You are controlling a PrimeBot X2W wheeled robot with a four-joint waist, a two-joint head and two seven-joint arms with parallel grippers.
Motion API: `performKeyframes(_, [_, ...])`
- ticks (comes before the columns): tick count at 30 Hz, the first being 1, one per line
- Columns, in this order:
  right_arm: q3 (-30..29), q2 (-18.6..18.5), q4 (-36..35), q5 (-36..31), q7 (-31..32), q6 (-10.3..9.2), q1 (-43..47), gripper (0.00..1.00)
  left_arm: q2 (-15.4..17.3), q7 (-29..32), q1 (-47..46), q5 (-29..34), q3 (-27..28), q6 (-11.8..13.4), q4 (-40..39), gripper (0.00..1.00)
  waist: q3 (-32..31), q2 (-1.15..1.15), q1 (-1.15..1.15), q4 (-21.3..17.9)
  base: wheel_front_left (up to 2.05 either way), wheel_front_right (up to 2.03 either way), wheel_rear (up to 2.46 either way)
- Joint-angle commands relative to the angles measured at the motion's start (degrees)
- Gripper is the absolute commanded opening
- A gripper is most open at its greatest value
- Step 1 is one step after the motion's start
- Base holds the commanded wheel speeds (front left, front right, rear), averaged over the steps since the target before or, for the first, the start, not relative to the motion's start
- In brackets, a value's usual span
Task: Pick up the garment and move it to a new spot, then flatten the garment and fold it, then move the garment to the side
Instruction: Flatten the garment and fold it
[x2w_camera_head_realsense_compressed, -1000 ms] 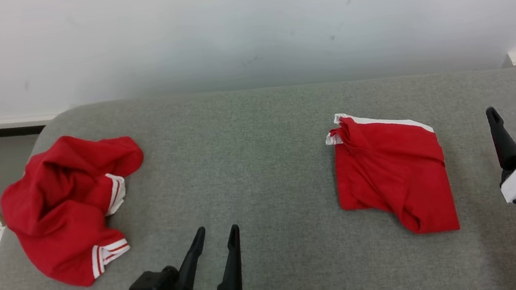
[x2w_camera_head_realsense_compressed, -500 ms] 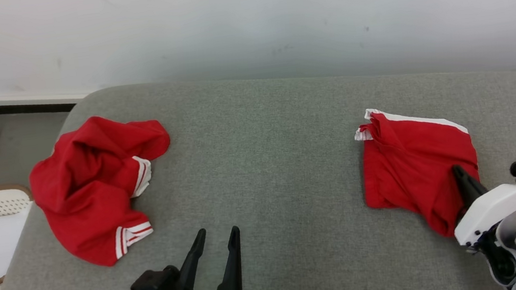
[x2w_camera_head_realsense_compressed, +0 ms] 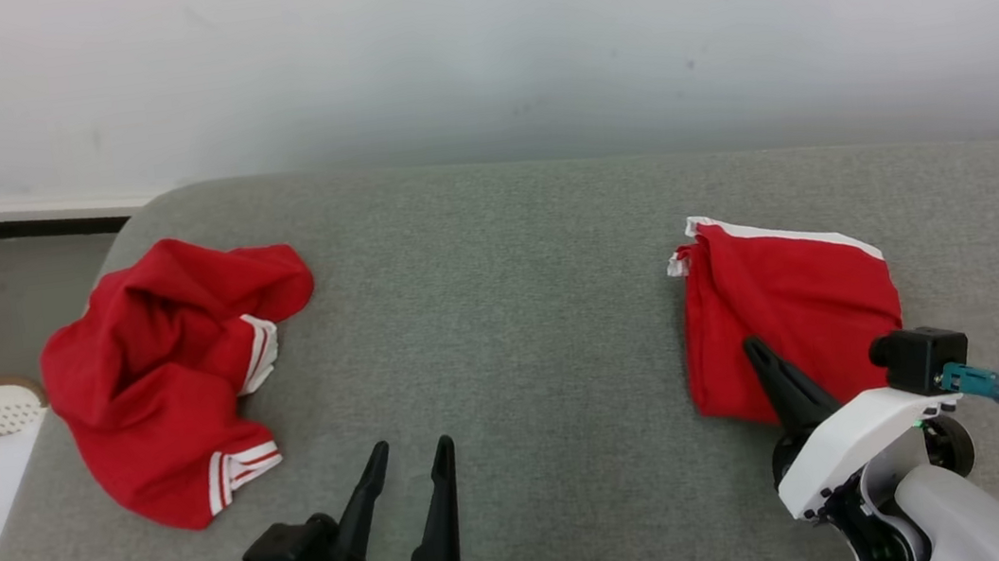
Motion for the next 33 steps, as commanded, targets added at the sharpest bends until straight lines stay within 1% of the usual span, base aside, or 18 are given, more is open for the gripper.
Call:
performKeyframes(1, [0.18, -1.01, -0.59, 0.36, -0.41, 0.01, 0.49, 0.00, 0.22, -0.01, 0.25, 0.17, 0.07, 0.09, -0.24, 1.00, -0.10, 0.00, 0.00, -0.41, 0.00, 0.00, 0.00])
performKeyframes(6, [1.67, -3.36, -6.02, 2.06, -1.66, 0.01, 1.27, 0.00, 0.22, -0.01, 0.26, 0.87, 1.43, 0.27, -0.89, 1.00, -0.60, 0.00, 0.00, -2.24, 0.00, 0.00, 0.00])
performKeyframes(9, [1.60, -6.14, -8.95, 1.57, -2.58, 0.01, 1.51, 0.00, 0.21, -0.01, 0.18, 1.43, 2.91, 0.36, -1.76, 1.00, -1.13, 0.00, 0.00, -3.42, 0.00, 0.00, 0.00])
performKeyframes(11, [1.24, -7.61, -10.58, 0.53, -3.27, 0.01, 1.64, 0.38, 0.22, -0.01, 0.36, 1.87, 4.01, 0.45, -2.31, 1.00, -1.47, 0.00, 0.00, -4.34, 0.00, 0.00, 0.00])
performKeyframes(12, [0.97, -8.51, -11.24, -0.35, -3.67, 0.01, 1.73, 0.48, 0.22, -0.01, 0.48, 2.16, 4.40, 0.47, -2.50, 1.00, -1.65, 0.00, 0.00, -4.76, 0.00, 0.00, 0.00])
performKeyframes(13, [0.39, -9.26, -12.00, -0.95, -3.89, 0.01, 1.91, 0.97, 0.21, -0.01, 0.53, 2.30, 4.96, 0.48, -2.79, 1.00, -1.82, 0.00, 0.00, -5.23, 0.00, 0.00, 0.00])
performKeyframes(14, [-0.07, -9.63, -12.61, -1.11, -4.09, 0.01, 2.38, 1.00, 0.21, -0.01, 0.63, 2.51, 5.51, 0.50, -2.99, 1.00, -2.01, 0.00, 0.00, -5.73, 0.00, 0.00, 0.00])
performKeyframes(17, [-1.81, -11.75, -14.54, -3.74, -4.61, 0.01, 3.19, 1.00, 0.21, -0.01, 1.07, 2.79, 7.06, 0.41, -3.50, 1.00, -2.61, 0.00, 0.00, -7.13, 0.00, 0.00, 0.00])
performKeyframes(19, [-3.60, -12.90, -15.55, -6.75, -4.77, 0.01, 4.14, 1.00, 0.21, -0.01, 1.13, 3.14, 8.02, 0.37, -4.06, 1.00, -2.97, 0.00, 0.00, -8.01, 0.00, 0.00, 0.00])
performKeyframes(21, [-6.33, -13.17, -16.99, -9.43, -5.09, 0.01, 5.48, 1.00, 0.20, -0.01, 1.39, 3.50, 9.06, 0.38, -4.83, 1.00, -3.33, 0.00, 0.00, -8.85, 0.00, 0.00, 0.00])
performKeyframes(23, [-10.49, -13.45, -18.98, -12.86, -5.11, 0.01, 7.08, 1.00, 0.22, -0.01, 1.64, 3.94, 9.95, 0.22, -6.34, 1.00, -3.51, 0.00, 0.00, -9.58, 0.00, 0.00, 0.00])
performKeyframes(28, [-21.46, -10.66, -25.82, -22.65, -5.12, 0.01, 14.37, 1.00, 0.22, -0.01, 2.57, 4.83, 11.42, -0.22, -8.29, 1.00, -3.17, 0.00, 0.00, -10.88, 0.00, 0.00, 0.00])
performKeyframes(33, [-28.13, -6.28, -30.09, -28.82, -5.06, 0.01, 21.22, 1.00, 0.21, -0.01, 3.28, 6.42, 13.06, -1.09, -9.28, 1.00, -2.63, 0.00, 0.00, -11.45, 0.00, 0.00, 0.00])
